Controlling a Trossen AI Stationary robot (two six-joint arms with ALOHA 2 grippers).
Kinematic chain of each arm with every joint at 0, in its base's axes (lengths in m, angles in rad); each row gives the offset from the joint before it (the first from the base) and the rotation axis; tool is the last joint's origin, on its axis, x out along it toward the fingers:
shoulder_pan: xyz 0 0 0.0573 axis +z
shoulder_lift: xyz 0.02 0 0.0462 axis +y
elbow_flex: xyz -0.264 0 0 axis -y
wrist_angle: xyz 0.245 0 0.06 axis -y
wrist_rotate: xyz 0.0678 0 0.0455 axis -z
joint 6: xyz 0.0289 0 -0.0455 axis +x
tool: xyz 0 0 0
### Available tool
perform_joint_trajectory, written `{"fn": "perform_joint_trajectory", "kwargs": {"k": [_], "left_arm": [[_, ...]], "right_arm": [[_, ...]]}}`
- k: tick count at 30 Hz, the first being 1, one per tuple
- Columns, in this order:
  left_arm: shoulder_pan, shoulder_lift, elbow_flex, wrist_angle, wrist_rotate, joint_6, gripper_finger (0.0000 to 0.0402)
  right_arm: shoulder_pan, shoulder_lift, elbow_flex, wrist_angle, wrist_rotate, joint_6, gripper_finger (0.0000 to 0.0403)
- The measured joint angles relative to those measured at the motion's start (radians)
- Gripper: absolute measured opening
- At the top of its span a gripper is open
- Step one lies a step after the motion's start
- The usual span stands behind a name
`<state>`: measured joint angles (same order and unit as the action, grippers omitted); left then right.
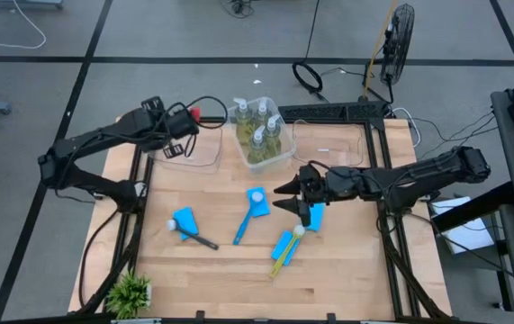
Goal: Pick & Place Kitchen Sink Supplies
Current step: Put the red cleaning brush into the left transparent bin, then put the black cleaning brush into the left transparent bin
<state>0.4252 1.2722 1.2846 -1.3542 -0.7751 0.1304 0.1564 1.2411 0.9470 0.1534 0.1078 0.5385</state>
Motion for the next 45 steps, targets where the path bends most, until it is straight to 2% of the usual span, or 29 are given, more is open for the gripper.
{"fn": "perform_joint_trajectory", "kwargs": {"k": [7, 19, 31, 33, 42, 45], "left_arm": [[0.071, 0.004, -0.137, 0.142, 0.070, 0.216, 0.0033], [0.084, 0.034, -0.380, 0.232, 0.045, 0.470, 0.0035], [0.036, 0.167, -0.409, 0.322, 0.053, 0.552, 0.0033], [0.035, 0.185, -0.409, 0.335, 0.052, 0.549, 0.0050], [0.034, 0.191, -0.409, 0.423, 0.044, 0.537, 0.0174], [0.025, 0.191, -0.397, 0.413, -0.021, 0.540, 0.0209]], "right_arm": [[-0.007, 0.000, 0.000, 0.000, 0.000, 0.004, 0.0210], [-0.006, 0.000, 0.000, -0.001, 0.000, 0.064, 0.0210], [-0.006, 0.000, 0.000, -0.001, 0.000, 0.094, 0.0210], [-0.006, 0.000, 0.000, -0.001, 0.000, 0.105, 0.0210], [-0.006, 0.000, -0.001, -0.001, 0.000, 0.105, 0.0210], [-0.006, 0.000, -0.001, -0.001, 0.000, 0.105, 0.0210]]}}
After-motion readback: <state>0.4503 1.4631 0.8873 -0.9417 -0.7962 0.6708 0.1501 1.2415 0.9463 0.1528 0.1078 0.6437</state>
